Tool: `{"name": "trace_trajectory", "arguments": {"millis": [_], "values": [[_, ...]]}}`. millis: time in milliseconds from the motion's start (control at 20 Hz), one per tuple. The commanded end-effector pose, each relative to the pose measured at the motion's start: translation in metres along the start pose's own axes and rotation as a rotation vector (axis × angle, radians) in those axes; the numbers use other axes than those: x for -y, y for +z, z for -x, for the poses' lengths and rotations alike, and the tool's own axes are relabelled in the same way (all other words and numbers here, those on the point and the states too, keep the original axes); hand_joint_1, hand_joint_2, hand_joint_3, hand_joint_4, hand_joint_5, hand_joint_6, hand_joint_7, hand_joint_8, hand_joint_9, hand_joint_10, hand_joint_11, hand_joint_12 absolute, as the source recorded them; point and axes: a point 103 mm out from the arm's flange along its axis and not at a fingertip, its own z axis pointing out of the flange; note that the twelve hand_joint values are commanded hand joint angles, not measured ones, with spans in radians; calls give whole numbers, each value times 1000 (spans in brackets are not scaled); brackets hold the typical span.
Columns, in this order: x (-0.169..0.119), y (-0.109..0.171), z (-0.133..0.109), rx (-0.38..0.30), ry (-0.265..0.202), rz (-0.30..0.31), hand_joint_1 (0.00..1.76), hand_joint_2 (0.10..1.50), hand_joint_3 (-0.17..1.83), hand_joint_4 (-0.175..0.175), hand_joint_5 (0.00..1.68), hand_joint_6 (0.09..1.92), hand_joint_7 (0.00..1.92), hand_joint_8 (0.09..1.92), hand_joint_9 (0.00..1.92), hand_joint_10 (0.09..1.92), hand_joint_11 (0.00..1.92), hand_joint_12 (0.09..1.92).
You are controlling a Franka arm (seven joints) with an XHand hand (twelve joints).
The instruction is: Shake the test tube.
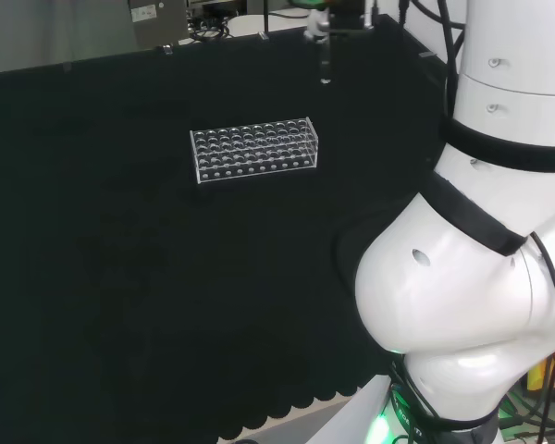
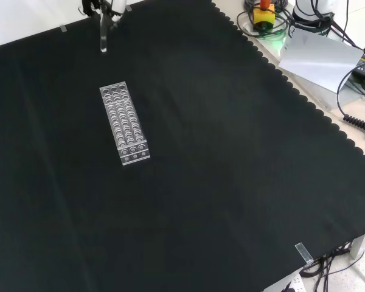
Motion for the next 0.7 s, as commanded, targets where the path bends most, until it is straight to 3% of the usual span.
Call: {"name": "trace_trajectory", "arguments": {"millis": [50,300,700], "values": [[-2,-11,54,29,106,21,1217,665,645,-175,1282,637,1693,549,1583,525,1236,889],[0,-7,48,27,82,13,1217,664,646,-175,1283,637,1693,549,1583,525,1235,889],[3,11,-14,11,-44,-19,1217,664,646,-175,1283,637,1693,548,1583,526,1234,889]]}}
